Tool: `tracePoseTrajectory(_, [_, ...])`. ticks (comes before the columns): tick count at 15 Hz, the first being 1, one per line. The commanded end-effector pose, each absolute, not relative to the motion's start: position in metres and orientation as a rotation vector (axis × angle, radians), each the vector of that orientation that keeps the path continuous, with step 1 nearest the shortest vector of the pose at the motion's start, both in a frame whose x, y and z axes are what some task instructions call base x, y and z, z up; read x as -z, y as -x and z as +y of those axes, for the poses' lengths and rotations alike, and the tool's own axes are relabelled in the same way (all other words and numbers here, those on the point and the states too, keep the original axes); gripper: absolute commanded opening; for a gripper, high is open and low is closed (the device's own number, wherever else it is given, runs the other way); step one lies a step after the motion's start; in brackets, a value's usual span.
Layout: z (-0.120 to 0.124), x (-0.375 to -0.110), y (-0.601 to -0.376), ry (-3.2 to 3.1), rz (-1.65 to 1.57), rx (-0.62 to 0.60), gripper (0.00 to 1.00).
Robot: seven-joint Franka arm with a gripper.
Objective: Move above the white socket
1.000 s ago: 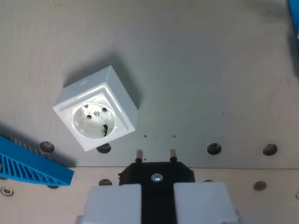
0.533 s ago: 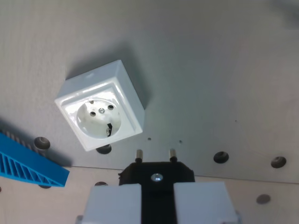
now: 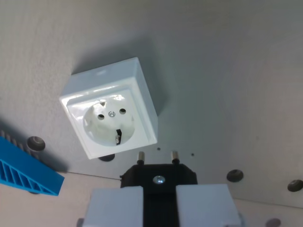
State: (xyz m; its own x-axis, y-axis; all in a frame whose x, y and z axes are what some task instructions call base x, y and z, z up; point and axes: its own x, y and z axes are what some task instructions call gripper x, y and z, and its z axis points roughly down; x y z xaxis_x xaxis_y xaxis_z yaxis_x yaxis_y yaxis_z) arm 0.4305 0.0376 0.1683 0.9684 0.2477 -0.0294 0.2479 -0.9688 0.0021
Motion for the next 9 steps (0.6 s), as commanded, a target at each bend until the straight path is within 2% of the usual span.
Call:
tracePoseTrajectory(1, [0.042, -0.156, -0.422, -3.056, 0.635, -0.12, 0.0])
tracePoseTrajectory(9, [0.054, -0.132, -0.411, -3.031, 0.725, -0.118, 0.0])
